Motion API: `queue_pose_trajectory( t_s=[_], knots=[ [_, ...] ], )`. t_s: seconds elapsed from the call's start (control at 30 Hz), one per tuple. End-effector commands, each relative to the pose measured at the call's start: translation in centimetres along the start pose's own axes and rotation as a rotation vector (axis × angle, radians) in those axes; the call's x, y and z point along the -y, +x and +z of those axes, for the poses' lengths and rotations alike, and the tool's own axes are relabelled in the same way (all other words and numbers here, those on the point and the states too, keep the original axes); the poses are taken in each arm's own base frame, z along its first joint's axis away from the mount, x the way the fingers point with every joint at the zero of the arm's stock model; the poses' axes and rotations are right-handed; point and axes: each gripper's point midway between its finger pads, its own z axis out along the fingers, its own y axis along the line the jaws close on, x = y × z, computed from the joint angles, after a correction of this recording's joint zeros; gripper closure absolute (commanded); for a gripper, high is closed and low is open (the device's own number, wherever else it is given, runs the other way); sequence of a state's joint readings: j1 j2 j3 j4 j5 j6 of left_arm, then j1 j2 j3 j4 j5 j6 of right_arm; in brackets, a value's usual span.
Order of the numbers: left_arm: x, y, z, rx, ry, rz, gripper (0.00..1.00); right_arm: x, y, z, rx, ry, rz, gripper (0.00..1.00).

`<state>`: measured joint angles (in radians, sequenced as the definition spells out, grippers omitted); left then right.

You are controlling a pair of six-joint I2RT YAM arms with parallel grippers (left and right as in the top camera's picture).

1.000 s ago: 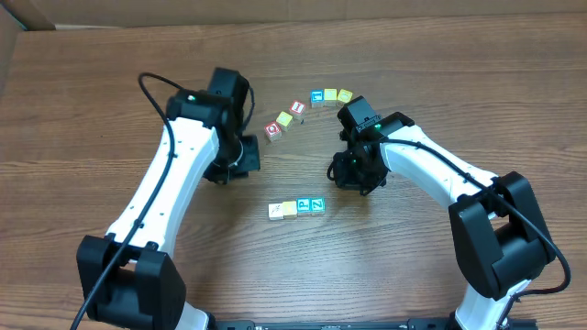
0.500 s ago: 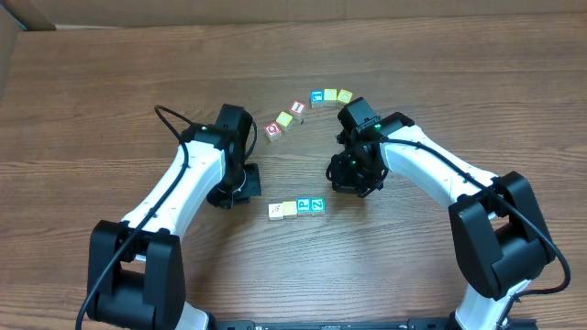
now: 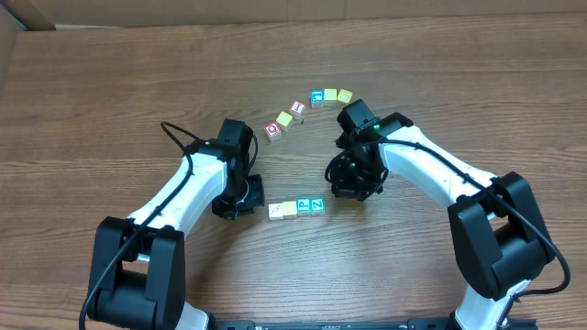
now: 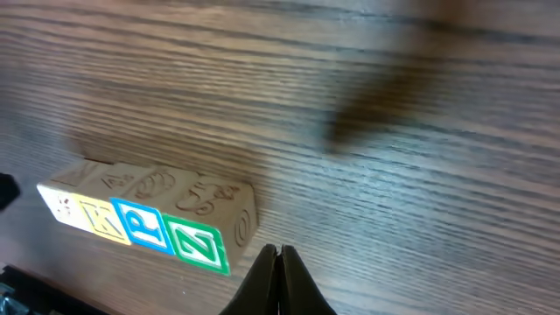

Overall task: Flip 4 blocks
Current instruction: 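Swing the left arm in and lower its gripper at the row's left end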

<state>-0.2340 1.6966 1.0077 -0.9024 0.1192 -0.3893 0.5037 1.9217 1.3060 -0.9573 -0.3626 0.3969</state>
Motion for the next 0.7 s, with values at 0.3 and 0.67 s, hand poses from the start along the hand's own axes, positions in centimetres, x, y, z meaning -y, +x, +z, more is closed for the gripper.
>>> queue_pose_trajectory(
  t_s=[0.3, 0.67],
  knots=[
    [0.9, 1.2, 1.6, -0.03, 0.086, -0.02, 0.96, 0.1, 1.0, 0.5, -0.02, -0.008, 0.08, 0.96],
    [0.9, 1.0, 1.9, -0.02, 0.091, -0.019, 0.96, -2.2, 1.3, 1.5, 0.0, -0.028, 0.039, 0.96]
  ],
)
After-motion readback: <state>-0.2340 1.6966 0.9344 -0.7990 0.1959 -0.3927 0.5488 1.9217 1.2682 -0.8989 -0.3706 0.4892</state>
